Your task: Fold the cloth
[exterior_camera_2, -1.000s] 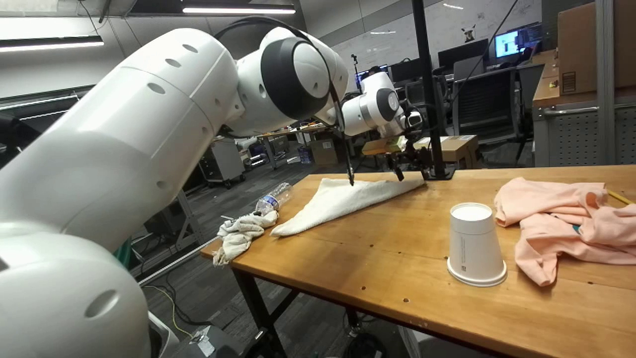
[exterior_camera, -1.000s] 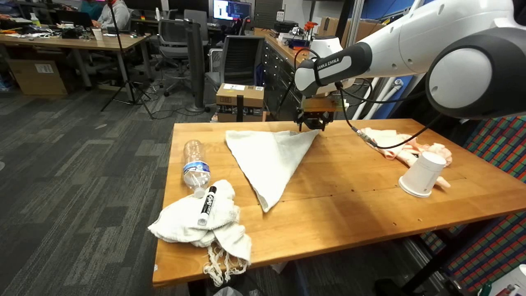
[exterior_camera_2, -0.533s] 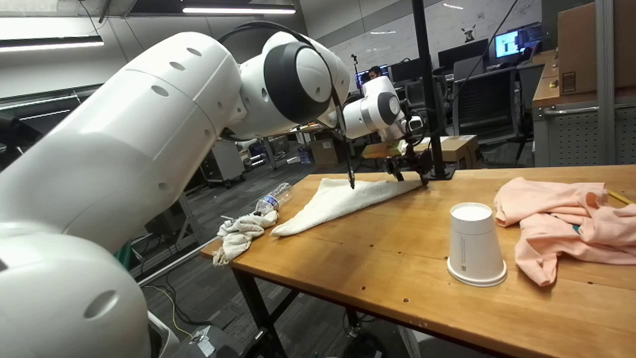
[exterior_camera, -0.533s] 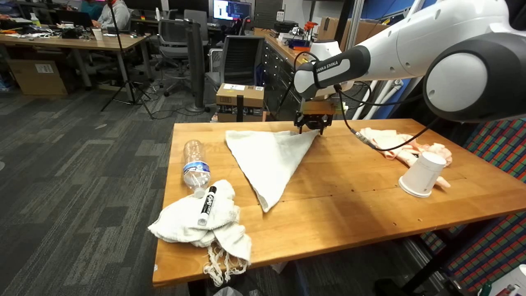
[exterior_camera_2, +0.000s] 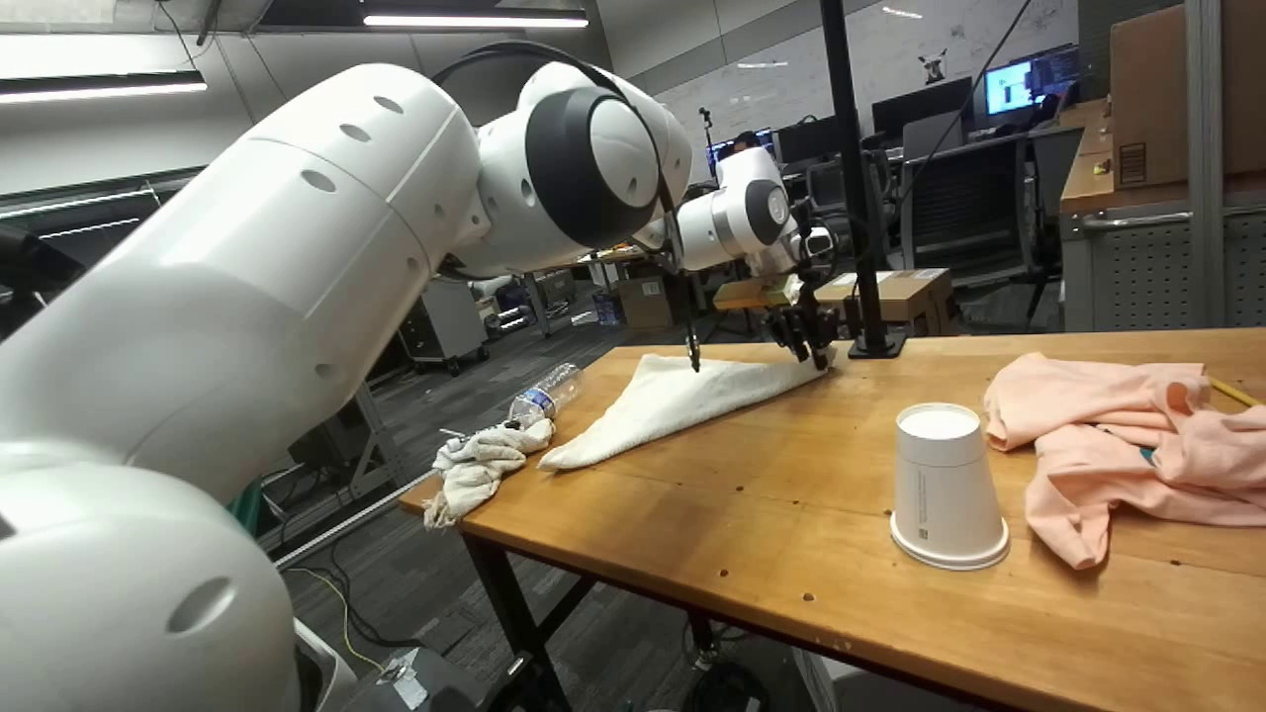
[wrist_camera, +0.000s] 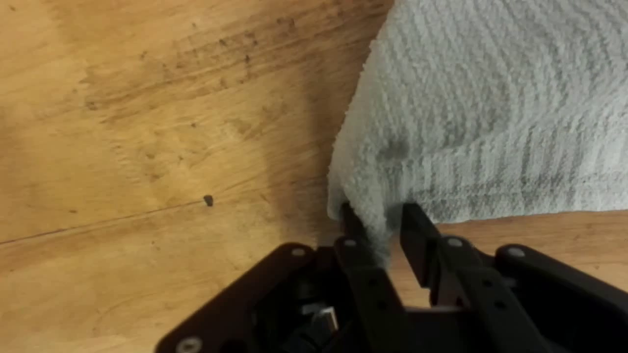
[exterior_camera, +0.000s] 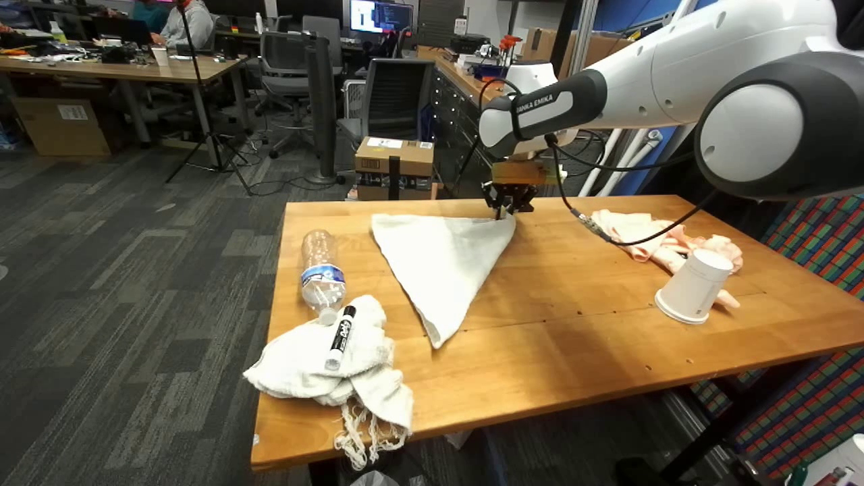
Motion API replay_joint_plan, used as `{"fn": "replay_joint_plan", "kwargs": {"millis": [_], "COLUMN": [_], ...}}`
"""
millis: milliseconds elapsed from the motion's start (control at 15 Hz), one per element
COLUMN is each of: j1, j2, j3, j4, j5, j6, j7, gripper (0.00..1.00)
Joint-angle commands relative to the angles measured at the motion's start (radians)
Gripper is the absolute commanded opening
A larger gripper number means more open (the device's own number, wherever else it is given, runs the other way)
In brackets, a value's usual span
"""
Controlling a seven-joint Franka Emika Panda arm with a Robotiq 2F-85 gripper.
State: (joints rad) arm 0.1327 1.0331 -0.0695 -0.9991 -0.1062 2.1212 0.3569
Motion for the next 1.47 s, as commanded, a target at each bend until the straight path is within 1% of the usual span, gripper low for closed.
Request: {"fn": "replay_joint_plan", "kwargs": {"millis": [0,67,267,667,1067,1200,1400], "j1": [-0.005,-0.004,0.001,0.024,0.061,0.076,0.103], "j2": [0.013,0.008,-0.013,-0.066,-0.139,-0.172,-0.237], "j3": [0.009,0.01,0.009,0.003,-0.005,-0.007,-0.01], "j4": [0.036,0.032,0.015,-0.032,-0.095,-0.13,-0.211], "j5": [0.021,0.02,0.015,-0.001,-0.023,-0.03,-0.044], "j6": [-0.018,-0.013,0.002,0.031,0.062,0.074,0.103], "j7": [-0.025,-0.026,-0.031,-0.039,-0.034,-0.024,-0.007], "gripper": [0.04,0.0,0.05,0.05,0.05,0.05,0.05]}}
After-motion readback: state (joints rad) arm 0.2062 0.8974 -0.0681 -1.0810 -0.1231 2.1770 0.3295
